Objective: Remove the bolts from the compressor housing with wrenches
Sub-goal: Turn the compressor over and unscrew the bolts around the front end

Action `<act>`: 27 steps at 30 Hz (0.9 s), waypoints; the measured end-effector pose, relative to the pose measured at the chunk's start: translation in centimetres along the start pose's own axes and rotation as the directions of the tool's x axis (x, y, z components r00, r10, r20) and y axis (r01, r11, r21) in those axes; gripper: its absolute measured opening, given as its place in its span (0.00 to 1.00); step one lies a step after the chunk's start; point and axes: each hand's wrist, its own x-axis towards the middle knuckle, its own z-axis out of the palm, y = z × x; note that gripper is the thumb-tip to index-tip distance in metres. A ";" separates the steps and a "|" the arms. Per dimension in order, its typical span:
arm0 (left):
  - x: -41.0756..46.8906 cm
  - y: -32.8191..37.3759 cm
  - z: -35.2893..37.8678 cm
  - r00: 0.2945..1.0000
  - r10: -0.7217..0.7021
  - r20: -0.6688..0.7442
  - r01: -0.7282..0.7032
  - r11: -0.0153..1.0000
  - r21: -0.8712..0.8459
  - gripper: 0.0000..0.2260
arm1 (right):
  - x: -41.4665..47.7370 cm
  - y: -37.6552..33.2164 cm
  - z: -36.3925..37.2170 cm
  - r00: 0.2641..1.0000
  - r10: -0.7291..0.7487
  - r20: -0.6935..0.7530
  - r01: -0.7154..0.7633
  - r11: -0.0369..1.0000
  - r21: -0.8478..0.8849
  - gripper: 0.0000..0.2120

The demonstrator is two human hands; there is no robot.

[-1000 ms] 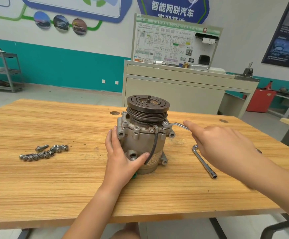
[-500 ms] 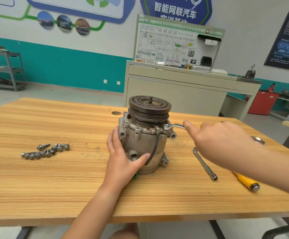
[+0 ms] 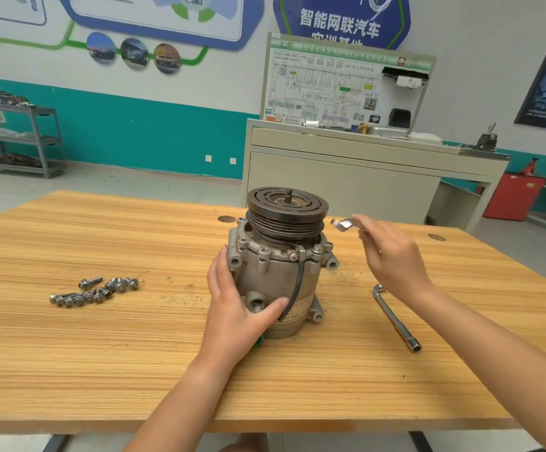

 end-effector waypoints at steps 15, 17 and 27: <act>0.2 -0.2 0.2 1.000 -0.011 -0.009 0.010 1.000 -0.004 0.53 | 0.4 -8.6 -8.1 0.782 0.260 0.566 0.182 0.773 -0.607 0.31; 0.2 -0.1 0.2 1.000 0.002 -0.010 -0.002 1.000 0.006 0.53 | 1.0 -10.4 -7.9 0.712 0.277 0.645 0.247 0.761 -0.599 0.31; 0.1 -0.1 0.2 1.000 0.000 -0.001 0.000 1.000 0.003 0.53 | 0.6 -11.8 -8.1 0.618 0.203 0.759 0.466 0.683 -0.562 0.29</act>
